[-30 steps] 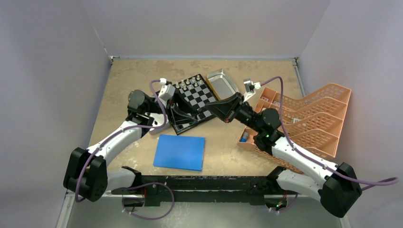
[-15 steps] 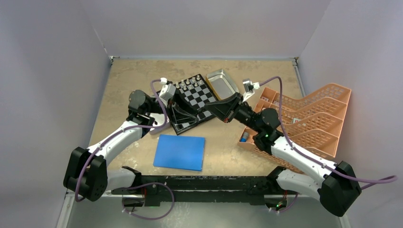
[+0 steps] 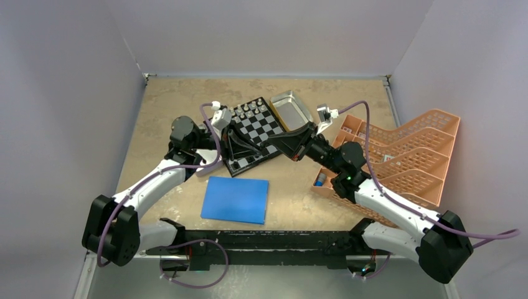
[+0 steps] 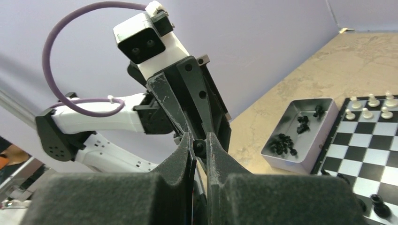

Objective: Set up the chess pieces on the board
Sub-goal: Pick up the chess piece from the storage box, then place the chess piece on the chessboard.

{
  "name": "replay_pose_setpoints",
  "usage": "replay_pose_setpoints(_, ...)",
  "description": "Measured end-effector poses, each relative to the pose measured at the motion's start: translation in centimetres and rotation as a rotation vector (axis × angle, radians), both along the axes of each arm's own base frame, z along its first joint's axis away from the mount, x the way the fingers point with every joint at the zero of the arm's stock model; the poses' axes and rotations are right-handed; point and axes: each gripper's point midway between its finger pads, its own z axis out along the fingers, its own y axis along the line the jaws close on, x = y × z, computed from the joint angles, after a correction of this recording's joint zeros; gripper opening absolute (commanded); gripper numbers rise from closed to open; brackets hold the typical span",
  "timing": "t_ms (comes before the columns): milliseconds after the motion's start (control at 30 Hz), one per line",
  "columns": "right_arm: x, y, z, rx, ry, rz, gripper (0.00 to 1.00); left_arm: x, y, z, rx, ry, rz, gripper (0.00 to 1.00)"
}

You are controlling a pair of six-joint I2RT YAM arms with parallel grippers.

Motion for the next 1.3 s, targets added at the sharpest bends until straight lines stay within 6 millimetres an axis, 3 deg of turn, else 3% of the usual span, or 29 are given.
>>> replay_pose_setpoints(233,2.4,-0.8,-1.9,-0.094,-0.031,-0.147,0.07,2.0,0.3,-2.4,0.093,0.088,0.157,0.0)
replay_pose_setpoints(433,5.6,-1.6,-5.2,-0.247,-0.065,-0.301,0.07,3.6,2.2,-4.2,0.187,0.12,0.347,0.0)
replay_pose_setpoints(500,6.7,-1.6,-6.7,-0.303,-0.069,-0.335,0.07,4.6,3.9,-4.2,0.196,0.128,0.424,0.0)
replay_pose_setpoints(600,8.2,-1.5,-9.5,-0.393,-0.062,-0.37,0.07,7.3,8.7,-4.3,0.189,0.169,0.599,0.0)
replay_pose_setpoints(667,9.0,-1.4,-11.5,-0.445,-0.047,-0.382,0.07,8.0,10.9,-4.8,0.188,0.204,0.675,0.0)
replay_pose_setpoints(867,10.8,-0.3,-18.9,-0.584,0.033,-0.365,0.06,6.0,11.9,-5.9,0.221,0.238,0.693,0.0)
replay_pose_setpoints(1000,11.6,0.1,-21.6,-0.626,0.059,-0.363,0.06,4.1,12.1,-5.6,0.227,0.178,0.691,0.0)
replay_pose_setpoints(1133,13.0,1.2,-23.3,-0.658,0.066,-0.357,0.06,3.3,12.2,-5.1,0.232,0.121,0.691,0.0)
replay_pose_setpoints(1300,14.2,1.8,-23.9,-0.669,0.045,-0.366,0.07,2.7,12.0,-5.2,0.248,0.089,0.682,0.0)
